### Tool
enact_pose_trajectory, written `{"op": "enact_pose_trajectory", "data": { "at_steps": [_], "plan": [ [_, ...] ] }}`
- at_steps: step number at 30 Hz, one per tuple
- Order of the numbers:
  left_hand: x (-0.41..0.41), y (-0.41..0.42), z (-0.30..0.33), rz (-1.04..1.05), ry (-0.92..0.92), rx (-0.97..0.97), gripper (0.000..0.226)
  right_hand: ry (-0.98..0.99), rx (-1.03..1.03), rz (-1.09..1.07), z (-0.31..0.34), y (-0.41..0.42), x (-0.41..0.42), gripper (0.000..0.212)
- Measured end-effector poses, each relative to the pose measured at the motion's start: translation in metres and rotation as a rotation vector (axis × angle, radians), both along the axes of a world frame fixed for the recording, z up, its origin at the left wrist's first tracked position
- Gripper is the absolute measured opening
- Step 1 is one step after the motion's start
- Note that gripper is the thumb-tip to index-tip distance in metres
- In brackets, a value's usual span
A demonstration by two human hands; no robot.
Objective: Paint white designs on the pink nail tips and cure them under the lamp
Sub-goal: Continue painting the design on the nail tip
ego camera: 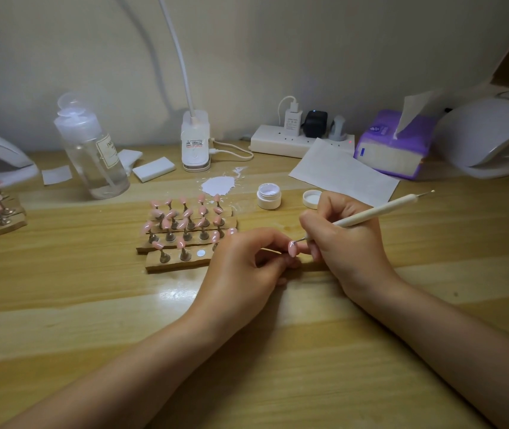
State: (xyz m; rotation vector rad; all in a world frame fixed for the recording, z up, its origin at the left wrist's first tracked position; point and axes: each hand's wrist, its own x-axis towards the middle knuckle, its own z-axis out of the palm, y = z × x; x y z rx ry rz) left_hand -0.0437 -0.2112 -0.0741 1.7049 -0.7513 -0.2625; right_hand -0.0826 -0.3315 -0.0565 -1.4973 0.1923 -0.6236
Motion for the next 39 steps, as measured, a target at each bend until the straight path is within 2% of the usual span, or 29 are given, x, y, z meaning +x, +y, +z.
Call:
{"op": "enact_pose_trajectory", "data": {
  "at_steps": [39],
  "plan": [
    [-0.0009, -0.0003, 0.0016, 0.003, -0.002, 0.005, 0.010, 0.003, 0.012, -0.009, 0.0001, 0.0006, 0.0002, 0.037]
  ]
}}
